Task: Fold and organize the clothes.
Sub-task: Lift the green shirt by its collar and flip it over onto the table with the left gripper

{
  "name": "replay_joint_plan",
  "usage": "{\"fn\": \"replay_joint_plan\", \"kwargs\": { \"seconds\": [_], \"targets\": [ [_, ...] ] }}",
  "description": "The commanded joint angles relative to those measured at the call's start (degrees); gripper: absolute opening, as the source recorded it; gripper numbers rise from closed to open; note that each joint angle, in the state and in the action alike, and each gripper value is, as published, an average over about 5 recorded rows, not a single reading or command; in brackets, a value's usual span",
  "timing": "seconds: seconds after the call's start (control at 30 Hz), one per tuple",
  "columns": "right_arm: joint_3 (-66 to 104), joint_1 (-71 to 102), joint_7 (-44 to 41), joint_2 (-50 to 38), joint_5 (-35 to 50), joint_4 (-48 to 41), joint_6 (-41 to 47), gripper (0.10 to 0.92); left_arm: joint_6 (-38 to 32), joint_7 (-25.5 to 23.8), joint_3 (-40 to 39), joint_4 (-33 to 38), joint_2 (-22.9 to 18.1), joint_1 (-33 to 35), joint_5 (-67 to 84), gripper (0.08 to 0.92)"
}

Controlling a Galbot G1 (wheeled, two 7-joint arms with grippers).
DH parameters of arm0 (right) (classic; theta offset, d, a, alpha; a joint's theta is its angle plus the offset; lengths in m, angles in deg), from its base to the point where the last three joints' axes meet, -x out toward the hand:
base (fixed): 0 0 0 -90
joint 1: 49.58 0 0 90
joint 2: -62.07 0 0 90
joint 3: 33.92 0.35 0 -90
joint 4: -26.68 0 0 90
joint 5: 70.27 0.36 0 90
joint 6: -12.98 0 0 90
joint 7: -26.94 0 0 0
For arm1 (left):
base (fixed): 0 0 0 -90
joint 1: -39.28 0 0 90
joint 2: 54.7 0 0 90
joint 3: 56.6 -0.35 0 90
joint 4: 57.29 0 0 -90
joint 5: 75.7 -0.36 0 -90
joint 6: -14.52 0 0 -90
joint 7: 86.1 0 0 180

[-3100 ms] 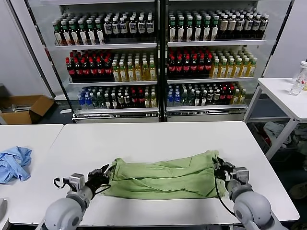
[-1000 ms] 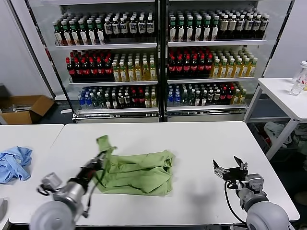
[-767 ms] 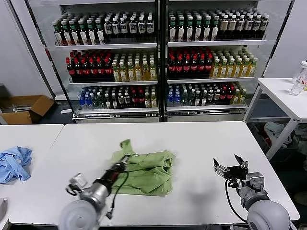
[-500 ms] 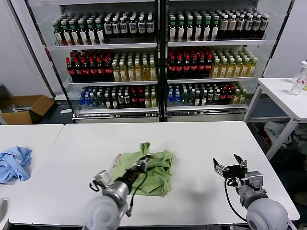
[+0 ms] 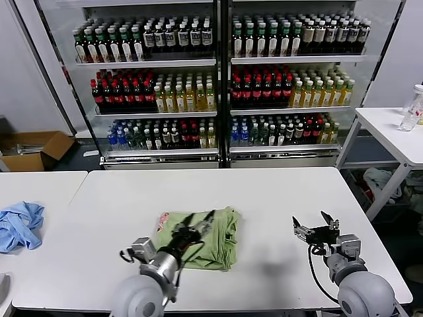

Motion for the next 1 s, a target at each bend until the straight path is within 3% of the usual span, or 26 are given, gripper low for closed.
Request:
{"fn": "replay_joint_plan", "kwargs": {
  "seconds": [0.03,0.23,0.5,1.0],
  "targets": [
    [-0.4,-0.3,0.0,0.3,-0.1,-0.2,-0.1,0.823,-1.0,2.5,9.1,-10.4,6.7,1.8,-16.9,0.778],
    [-0.2,0.0,0.0,0.4,-0.3,-0.2,-0.1,0.823,-0.9,3.4,6.7,-15.2,5.6,1.1,-16.4,0.822],
    [1.5,0.9,0.1,-0.1,0.1,0.7,0.0,0.823,3.3,0.5,5.5,-13.4,4.3,1.2,-2.0,0.798],
    [3.0,1.7,0.5,-0.1,0.7,1.9,0.1,0.823,3.2,-2.6,10.5,-13.2,3.8,0.5,21.3,0.378]
  ]
}}
